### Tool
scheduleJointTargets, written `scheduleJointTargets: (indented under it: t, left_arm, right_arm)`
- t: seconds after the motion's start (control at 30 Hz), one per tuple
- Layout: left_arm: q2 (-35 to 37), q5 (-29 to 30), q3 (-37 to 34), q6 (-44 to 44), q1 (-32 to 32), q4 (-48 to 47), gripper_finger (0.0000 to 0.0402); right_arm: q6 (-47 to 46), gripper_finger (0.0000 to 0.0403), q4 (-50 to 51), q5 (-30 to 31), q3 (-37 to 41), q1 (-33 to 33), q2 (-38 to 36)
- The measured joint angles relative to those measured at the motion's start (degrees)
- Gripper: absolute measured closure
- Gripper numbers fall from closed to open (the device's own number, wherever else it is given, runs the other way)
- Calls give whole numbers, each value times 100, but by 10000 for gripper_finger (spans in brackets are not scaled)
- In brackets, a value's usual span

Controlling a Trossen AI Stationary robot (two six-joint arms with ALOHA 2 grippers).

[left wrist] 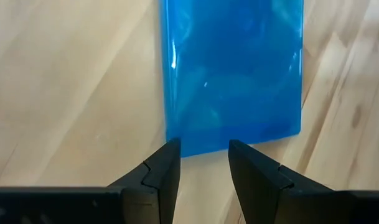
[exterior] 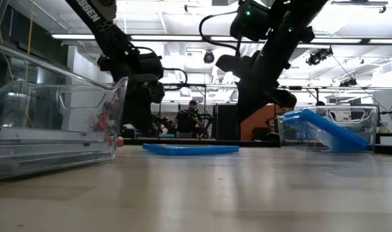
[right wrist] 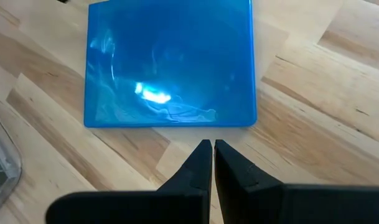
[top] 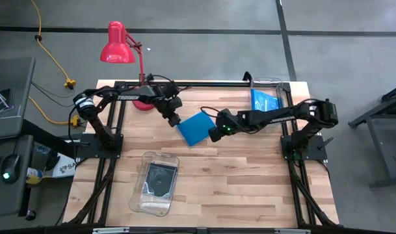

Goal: Pick & place jewel cases by type
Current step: Put the blue cd case into the top transparent bin

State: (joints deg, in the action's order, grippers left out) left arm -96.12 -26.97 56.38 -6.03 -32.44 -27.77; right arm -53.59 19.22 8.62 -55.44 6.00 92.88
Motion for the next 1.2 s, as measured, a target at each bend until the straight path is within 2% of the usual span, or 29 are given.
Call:
scheduleJointTargets:
  t: [0.23,0.4,0.5,0.67,0.83,0.97,1.2]
  left_arm:
    - [0,-91,-7,514,-292,-631,269]
    - [-2,-53,-261,413,-367,-612,269]
    - [0,85,-587,-65,-403,-288,269]
    - [175,-177,-1298,-1157,-405,974,269]
    - [392,4,-1812,-2360,-392,1827,269]
    - [505,136,-1971,-3041,-389,2134,269]
    - [490,311,-1967,-3625,-249,2572,269]
  right_arm:
    - [6,402,174,42,0,-4,0]
    - [8,402,243,44,0,-4,0]
    - [63,402,243,45,0,-4,0]
    - [115,402,293,67,0,-4,0]
    - [117,402,332,235,0,-4,-2]
    - [218,402,335,338,0,-4,-2]
    - [327,398,321,609,0,10,-4]
